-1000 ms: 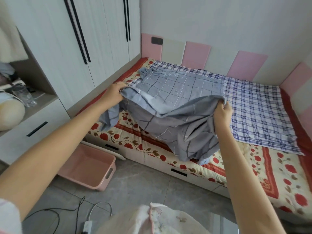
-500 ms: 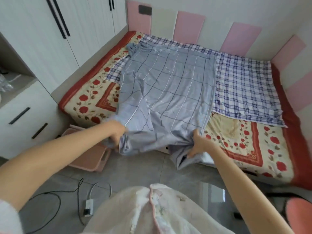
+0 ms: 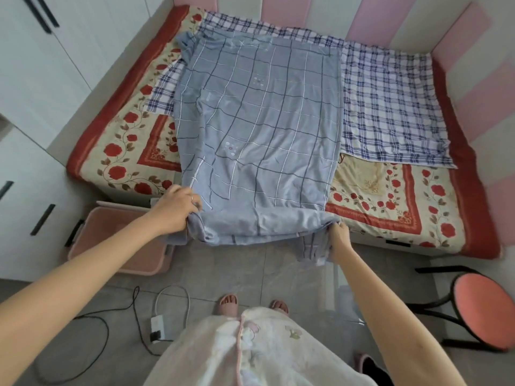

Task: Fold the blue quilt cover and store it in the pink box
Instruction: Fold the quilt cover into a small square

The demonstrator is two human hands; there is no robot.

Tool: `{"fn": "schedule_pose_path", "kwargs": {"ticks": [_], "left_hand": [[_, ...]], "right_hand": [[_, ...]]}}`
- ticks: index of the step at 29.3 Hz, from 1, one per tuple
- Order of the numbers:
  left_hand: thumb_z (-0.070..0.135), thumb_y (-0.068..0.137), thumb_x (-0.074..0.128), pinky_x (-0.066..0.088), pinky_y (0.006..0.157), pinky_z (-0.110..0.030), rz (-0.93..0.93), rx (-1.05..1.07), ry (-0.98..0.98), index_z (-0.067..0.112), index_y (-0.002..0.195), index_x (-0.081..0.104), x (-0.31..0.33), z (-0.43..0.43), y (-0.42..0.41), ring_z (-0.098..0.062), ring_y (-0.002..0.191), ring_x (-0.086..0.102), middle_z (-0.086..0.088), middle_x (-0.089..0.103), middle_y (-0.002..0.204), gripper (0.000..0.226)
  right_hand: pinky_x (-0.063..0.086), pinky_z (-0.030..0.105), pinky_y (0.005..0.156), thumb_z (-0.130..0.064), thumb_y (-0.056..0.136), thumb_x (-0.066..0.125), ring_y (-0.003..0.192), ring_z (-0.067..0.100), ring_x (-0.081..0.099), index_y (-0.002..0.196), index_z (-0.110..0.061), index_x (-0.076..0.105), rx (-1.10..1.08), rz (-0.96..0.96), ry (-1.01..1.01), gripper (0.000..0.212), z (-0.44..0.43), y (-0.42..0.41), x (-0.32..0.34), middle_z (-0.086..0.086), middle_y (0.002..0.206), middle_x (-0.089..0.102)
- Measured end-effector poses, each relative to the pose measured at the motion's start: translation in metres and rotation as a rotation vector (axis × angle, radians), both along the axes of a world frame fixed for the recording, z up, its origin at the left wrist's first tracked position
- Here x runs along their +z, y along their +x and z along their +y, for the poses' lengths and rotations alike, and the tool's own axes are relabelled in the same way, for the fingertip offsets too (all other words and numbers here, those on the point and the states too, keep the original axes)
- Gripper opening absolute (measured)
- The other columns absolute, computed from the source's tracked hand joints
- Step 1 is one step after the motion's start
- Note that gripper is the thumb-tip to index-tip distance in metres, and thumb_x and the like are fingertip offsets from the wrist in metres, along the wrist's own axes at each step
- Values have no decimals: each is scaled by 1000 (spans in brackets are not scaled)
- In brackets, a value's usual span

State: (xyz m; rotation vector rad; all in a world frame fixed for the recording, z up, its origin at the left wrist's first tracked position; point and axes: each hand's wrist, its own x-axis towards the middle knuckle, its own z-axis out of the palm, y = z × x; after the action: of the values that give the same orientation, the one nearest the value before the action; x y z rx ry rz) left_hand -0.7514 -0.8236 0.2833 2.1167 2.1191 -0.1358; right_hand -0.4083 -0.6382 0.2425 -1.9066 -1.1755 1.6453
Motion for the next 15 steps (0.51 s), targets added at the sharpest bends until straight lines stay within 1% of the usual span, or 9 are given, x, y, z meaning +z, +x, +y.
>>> {"fn": "schedule_pose_path", "kwargs": {"ticks": [2,4,5,7,9,11,12,14,15], "left_hand": [[-8,73,62,30,87,-25,-251,90,75,15,68,68,2,3,-3,-24,87,60,-4,69,81,23],[-9,79,55,32,64,-26,-395,191,-34,21,55,44,5,4,-6,-27,74,58,-14,61,70,40],[-8,81,54,30,62,-27,-412,229,-56,26,54,36,3,3,-8,-29,73,58,-18,62,70,47],[3,82,58,34,64,-30,-441,277,-92,29,57,37,-5,-3,-11,-30,75,60,-12,63,70,42],[33,74,66,39,62,-33,-492,317,-272,26,69,45,-9,-9,-12,-23,71,58,0,60,70,23],[55,62,74,41,59,-33,-348,196,-492,25,92,43,-12,-7,-4,-17,69,57,5,60,76,53],[58,59,77,41,59,-33,-232,103,-583,25,103,40,-13,-6,2,-17,73,58,4,60,84,65],[39,71,77,38,61,-32,-13,-62,-671,21,121,39,-19,-3,14,-25,89,60,-4,56,107,65],[22,81,68,39,65,-32,49,-82,-649,18,126,42,-23,0,18,-29,96,60,-9,52,117,52]], "right_hand": [[51,48,93,-50,94,42,100,31,64,120,-11,60,-35,212,-188,51,-7,-8,1,15,108,68],[46,45,98,-62,93,37,109,30,59,129,-13,52,257,174,-293,63,-18,-14,8,14,117,64],[45,42,98,-68,90,37,114,29,55,132,-15,47,500,73,-340,69,-25,-14,10,12,124,59],[45,32,88,-73,81,50,107,23,54,123,-15,48,1007,-277,-430,71,-39,-10,15,12,128,57],[41,28,85,-69,74,63,105,21,54,121,-10,52,1354,-639,-467,76,-49,-7,15,12,129,57],[42,27,89,-60,75,69,109,21,56,123,-10,55,1483,-870,-501,71,-55,-9,13,5,124,57],[43,27,88,-55,76,71,102,20,58,117,-9,59,1524,-951,-493,62,-56,-10,12,3,114,60],[45,29,89,-39,81,73,97,22,59,113,-8,62,1558,-1109,-446,45,-60,-9,7,1,103,60],[45,33,94,-30,85,69,106,25,58,122,-11,58,1535,-1173,-381,43,-61,-6,8,3,111,60]]}}
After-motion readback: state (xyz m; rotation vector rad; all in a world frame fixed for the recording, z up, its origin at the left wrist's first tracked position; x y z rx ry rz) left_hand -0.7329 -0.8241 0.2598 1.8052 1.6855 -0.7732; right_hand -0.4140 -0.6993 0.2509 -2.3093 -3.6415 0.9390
